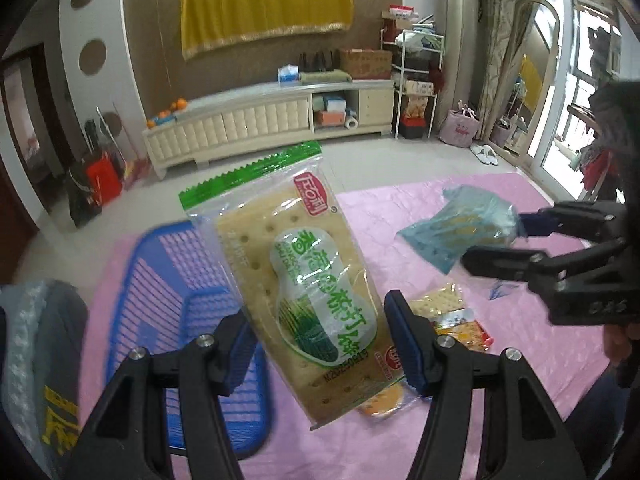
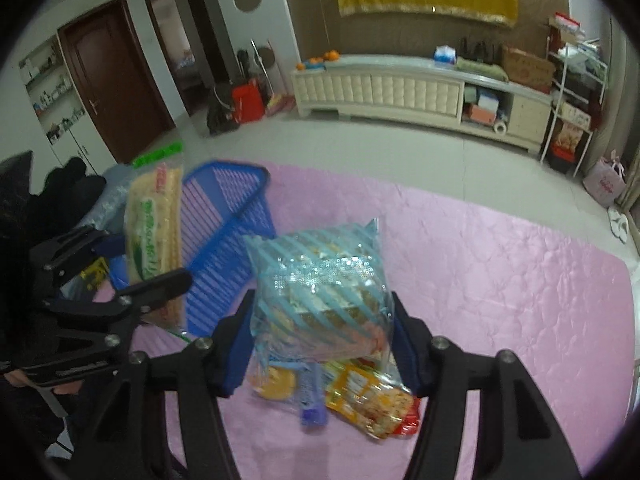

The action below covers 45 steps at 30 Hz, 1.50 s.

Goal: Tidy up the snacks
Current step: 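Carry both packs over the blue basket and open both tools to drop them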

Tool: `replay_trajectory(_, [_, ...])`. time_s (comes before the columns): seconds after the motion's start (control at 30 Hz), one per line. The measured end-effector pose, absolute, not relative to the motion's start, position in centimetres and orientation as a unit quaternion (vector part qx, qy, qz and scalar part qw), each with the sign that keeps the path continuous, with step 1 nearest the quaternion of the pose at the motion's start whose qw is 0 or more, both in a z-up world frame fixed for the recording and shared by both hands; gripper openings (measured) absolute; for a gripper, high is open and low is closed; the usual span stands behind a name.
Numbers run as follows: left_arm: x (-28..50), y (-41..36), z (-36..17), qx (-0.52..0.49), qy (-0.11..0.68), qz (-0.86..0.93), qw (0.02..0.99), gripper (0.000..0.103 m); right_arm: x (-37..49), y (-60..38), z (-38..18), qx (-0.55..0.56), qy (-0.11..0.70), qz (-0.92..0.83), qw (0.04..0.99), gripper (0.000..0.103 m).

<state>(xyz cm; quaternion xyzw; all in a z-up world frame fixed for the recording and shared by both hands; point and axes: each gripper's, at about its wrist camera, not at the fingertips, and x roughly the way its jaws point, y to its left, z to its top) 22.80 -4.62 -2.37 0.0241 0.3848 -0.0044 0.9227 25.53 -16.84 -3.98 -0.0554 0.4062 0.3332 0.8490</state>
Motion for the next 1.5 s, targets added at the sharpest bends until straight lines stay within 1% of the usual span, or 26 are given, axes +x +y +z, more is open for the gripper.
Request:
replay_trajectory(0.27, [20.8, 0.0, 1.0, 0.045, 0.362, -0.022, 0.931, 0.059, 22.7, -14.0, -0.8, -0.044, 0.362, 0.342, 0.866, 0.065])
replay_trajectory(0.5, [21.0, 4.8, 1.7, 0.031, 0.374, -0.042, 0.926, 0.059, 23.3, -8.8, -0.9, -0.058, 0.358, 0.351, 0.864, 0.065])
replay_trajectory(0.6, [21.8, 7.2, 1.1, 0.019, 0.388, -0.042, 0.92, 0.059, 24.1, -6.5, -1.5, -0.064, 0.362, 0.353, 0.861, 0.065])
replay_trajectory(0.83, [24.1, 10.0, -1.3, 0.027, 0.417, -0.061, 0.907, 0.059, 26.2, -1.4, -4.0, -0.093, 0.39, 0.342, 0.85, 0.065])
replay_trajectory(1.13, [28.8, 11.8, -6.1, 0.024, 0.47, -0.087, 0.878, 0.059, 29.3, 2.0, -7.4, -0.126, 0.421, 0.322, 0.838, 0.065])
replay_trajectory(1.4, [30.4, 11.9, -7.4, 0.028, 0.478, -0.075, 0.875, 0.059, 30.6, 3.2, -8.9, -0.137, 0.439, 0.319, 0.829, 0.065])
replay_trajectory(1.47, [30.6, 12.4, -7.5, 0.033, 0.474, -0.075, 0.876, 0.062, 30.8, 3.4, -9.0, -0.139, 0.439, 0.318, 0.829, 0.065])
replay_trajectory(1.5, [30.5, 12.4, -7.3, 0.042, 0.466, -0.073, 0.881, 0.069, 30.9, 3.5, -9.1, -0.145, 0.438, 0.315, 0.829, 0.065])
